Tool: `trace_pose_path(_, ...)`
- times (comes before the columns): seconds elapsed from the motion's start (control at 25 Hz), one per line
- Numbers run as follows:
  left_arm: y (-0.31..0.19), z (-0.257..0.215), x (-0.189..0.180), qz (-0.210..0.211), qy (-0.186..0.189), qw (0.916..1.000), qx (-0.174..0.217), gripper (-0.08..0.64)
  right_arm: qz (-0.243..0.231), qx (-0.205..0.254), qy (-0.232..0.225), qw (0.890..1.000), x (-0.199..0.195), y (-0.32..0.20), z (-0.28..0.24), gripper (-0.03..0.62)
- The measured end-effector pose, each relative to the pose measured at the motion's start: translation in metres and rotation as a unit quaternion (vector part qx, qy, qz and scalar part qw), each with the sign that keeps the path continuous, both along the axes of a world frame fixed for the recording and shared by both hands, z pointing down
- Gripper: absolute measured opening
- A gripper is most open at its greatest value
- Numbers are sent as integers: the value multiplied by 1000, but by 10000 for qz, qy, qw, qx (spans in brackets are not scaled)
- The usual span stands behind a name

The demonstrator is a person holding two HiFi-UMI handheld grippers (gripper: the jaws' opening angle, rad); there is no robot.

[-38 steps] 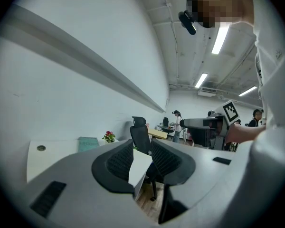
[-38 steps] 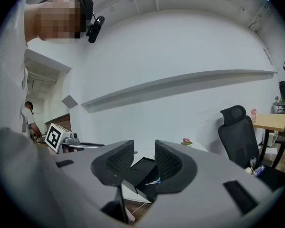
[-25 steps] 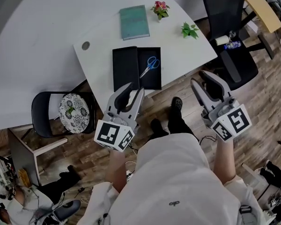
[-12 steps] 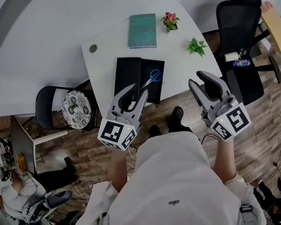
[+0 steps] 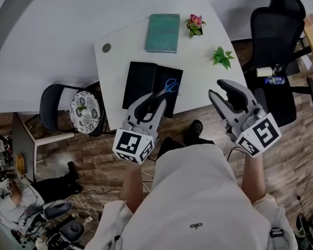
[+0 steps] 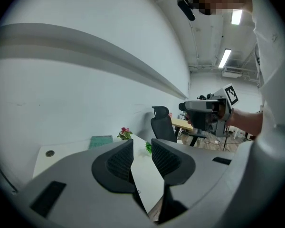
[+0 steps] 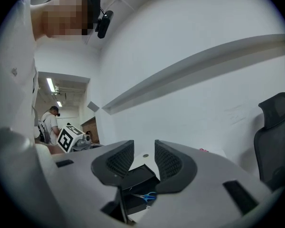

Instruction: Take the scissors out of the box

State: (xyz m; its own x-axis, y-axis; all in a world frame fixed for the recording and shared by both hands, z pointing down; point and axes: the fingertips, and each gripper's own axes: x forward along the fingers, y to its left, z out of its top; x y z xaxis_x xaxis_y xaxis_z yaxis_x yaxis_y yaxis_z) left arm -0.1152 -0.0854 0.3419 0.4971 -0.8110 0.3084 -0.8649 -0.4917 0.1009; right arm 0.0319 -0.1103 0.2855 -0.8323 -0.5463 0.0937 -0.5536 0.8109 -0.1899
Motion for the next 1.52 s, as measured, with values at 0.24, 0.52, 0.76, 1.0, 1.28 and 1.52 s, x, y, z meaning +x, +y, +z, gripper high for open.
trace_pose_path(0.24,4,22,9,-11,-194,9993,-308,130,-71,-53,-38,10000,10,-2,4,143)
trace_pose_path(0.52,1,53,16,208,-520,9964,-631,130,-18,-206,32,9998,17,3,15,143)
trace_pose_path(0.76,-12,78,20,514,-814,9925,-753,130,103,-352,115,9993,16,-1,25,143)
trace_pose_path(1.0,-32,112,19,726,-1104,9863,-990,129,187,-519,280,9981,13,-11,32,141)
trace_pose_path(1.28,-50,158,12,893,-1451,9757,-1374,129,327,-709,368,9963,4,-29,43,141)
trace_pose_path(1.52,-61,196,12,998,-1492,9671,-1803,130,481,-955,336,9937,-1,-42,60,141)
